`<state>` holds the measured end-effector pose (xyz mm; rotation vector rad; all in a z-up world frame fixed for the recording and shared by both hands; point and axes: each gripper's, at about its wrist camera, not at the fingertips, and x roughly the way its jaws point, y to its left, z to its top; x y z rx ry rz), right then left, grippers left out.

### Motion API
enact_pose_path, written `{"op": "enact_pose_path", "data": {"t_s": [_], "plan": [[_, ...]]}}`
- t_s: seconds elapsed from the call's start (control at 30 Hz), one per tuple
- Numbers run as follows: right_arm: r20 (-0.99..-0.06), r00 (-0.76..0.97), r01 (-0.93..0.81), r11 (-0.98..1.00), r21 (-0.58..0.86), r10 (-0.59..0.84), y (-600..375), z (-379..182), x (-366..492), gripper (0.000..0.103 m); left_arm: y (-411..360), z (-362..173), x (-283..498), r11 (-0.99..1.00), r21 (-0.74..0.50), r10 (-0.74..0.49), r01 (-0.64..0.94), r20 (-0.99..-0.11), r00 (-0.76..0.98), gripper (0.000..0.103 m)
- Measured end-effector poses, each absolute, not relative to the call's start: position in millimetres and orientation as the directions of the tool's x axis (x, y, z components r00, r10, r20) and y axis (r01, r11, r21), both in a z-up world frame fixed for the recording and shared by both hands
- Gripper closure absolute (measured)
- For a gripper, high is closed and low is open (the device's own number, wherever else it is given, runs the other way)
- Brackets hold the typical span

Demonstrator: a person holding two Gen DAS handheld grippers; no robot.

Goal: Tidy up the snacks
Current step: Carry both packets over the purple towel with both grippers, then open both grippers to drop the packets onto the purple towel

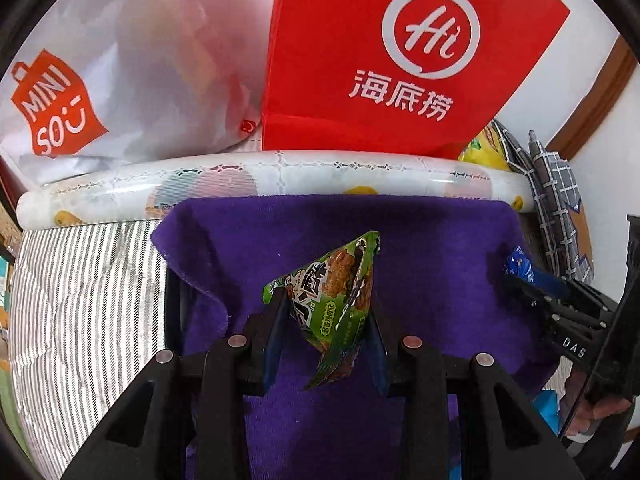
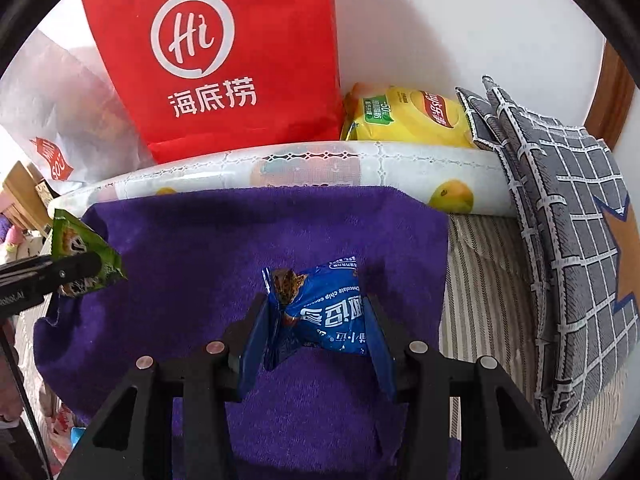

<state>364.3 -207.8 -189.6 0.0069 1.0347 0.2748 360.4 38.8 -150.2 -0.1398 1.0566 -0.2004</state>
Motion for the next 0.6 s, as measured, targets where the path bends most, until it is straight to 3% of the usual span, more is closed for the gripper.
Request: {"op": "enact_pose_path", "data": {"t_s": [0.33,0.5,0.6], "plan": [[-0.868,0.451,-0.236,0.966,0.109,0.208,-204,-202,373,0.055,37,-156,363,0.973,-0.209,-0.228,0.093,-0.856,0.465,0.066],[-0.855,0.481,-0.244,0.966,0.083,0.194,-201,-197,367,0.044,37,-154,360,0.976,-0.195,-0.219,0.100,-0.859,0.464,0.055],[-0.846,0.498,-0.228,0.970,0.085,0.191,-205,-184,360,0.031,40,-146,354,0.975,-0.198,-0.221,0.100,-0.848,0.481,0.038]]}}
